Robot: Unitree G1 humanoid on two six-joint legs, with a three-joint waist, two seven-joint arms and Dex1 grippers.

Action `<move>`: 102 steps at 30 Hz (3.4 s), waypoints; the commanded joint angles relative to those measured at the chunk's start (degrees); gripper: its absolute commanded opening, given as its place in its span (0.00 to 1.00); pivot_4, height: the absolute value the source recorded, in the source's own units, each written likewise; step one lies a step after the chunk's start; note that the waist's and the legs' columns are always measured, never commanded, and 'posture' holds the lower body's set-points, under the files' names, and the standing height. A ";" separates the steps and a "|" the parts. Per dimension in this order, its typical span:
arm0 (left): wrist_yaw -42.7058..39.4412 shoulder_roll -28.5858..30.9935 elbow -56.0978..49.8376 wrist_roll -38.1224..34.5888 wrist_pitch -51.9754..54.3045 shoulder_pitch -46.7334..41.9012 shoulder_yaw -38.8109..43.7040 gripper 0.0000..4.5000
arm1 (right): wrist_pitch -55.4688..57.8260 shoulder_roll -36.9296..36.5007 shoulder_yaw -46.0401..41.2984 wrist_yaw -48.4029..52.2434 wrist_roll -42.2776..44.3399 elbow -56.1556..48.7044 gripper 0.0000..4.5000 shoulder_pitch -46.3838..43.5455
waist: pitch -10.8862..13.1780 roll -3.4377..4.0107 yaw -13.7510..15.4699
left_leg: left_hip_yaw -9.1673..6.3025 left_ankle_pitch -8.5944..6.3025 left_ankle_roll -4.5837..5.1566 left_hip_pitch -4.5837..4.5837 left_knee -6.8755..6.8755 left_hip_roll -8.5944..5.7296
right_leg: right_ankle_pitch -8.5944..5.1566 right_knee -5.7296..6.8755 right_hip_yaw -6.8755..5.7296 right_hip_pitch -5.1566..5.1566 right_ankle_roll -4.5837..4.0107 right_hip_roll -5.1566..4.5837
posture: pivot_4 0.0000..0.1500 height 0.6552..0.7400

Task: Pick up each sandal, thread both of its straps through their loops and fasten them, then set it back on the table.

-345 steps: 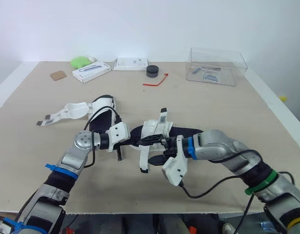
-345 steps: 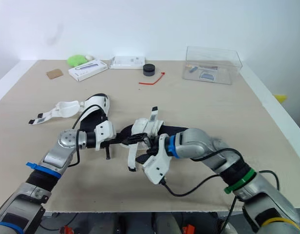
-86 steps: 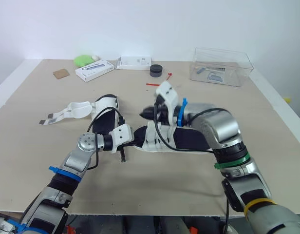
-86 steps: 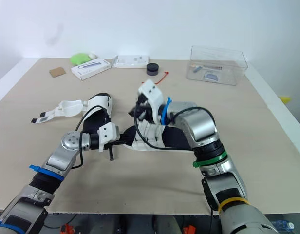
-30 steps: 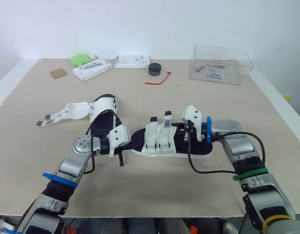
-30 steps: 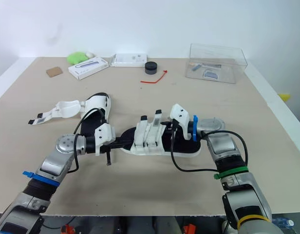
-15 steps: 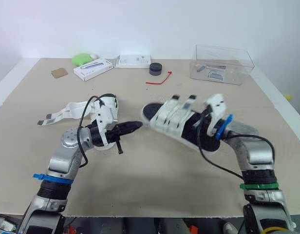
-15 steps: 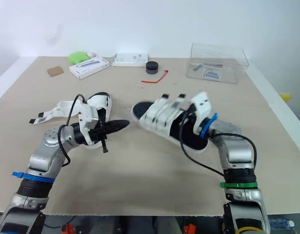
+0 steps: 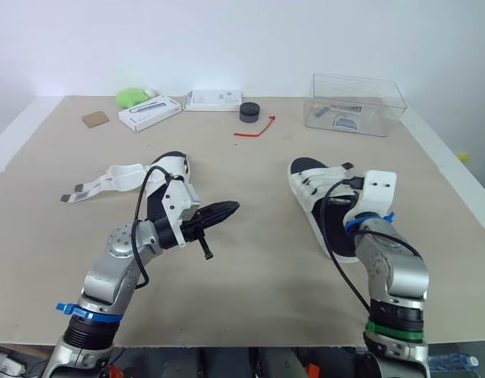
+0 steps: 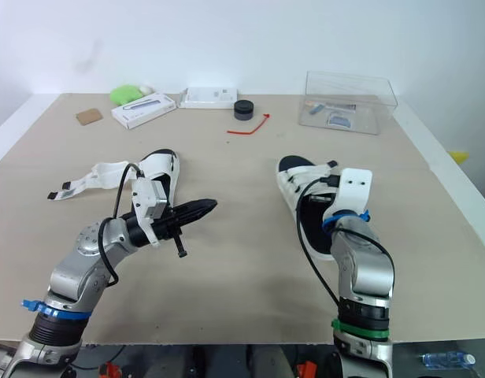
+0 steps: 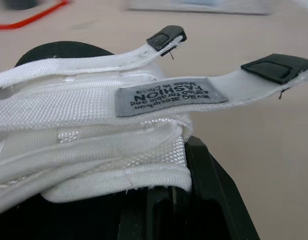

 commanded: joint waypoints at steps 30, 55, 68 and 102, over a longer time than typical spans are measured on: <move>3.27 0.67 0.22 3.78 2.34 -0.83 -0.83 0.00 | -7.13 -16.64 7.31 30.81 11.57 -19.89 0.99 16.71 | 0.00 -0.01 -0.05 | -0.04 -0.05 0.12 0.08 -0.04 0.02 | -0.23 -0.04 -0.01 0.08 0.30 0.04 | 1.00 1.00; 22.05 -1.94 -0.29 10.94 8.92 -1.54 3.87 0.98 | -30.40 -17.34 27.87 72.67 15.52 12.65 1.00 -14.53 | 0.05 -0.12 0.19 | -0.05 0.02 0.17 0.06 0.05 0.03 | 0.22 -0.04 -0.05 0.09 -0.18 -0.02 | 1.00 1.00; 37.92 -8.83 1.37 16.57 19.72 -4.47 5.42 0.98 | -32.41 -15.33 26.62 75.20 16.14 18.72 1.00 -18.49 | 0.05 -0.13 0.18 | -0.11 0.08 0.08 0.10 0.05 0.03 | 0.29 0.00 -0.07 0.10 -0.23 -0.02 | 1.00 1.00; 37.22 -10.68 29.92 15.98 11.33 -19.14 9.20 0.17 | -33.71 -15.65 24.46 69.71 13.19 21.85 1.00 -18.43 | 0.04 -0.13 0.17 | -0.08 0.14 -0.01 0.11 0.06 0.01 | 0.43 0.02 -0.07 0.10 -0.23 -0.03 | 1.00 1.00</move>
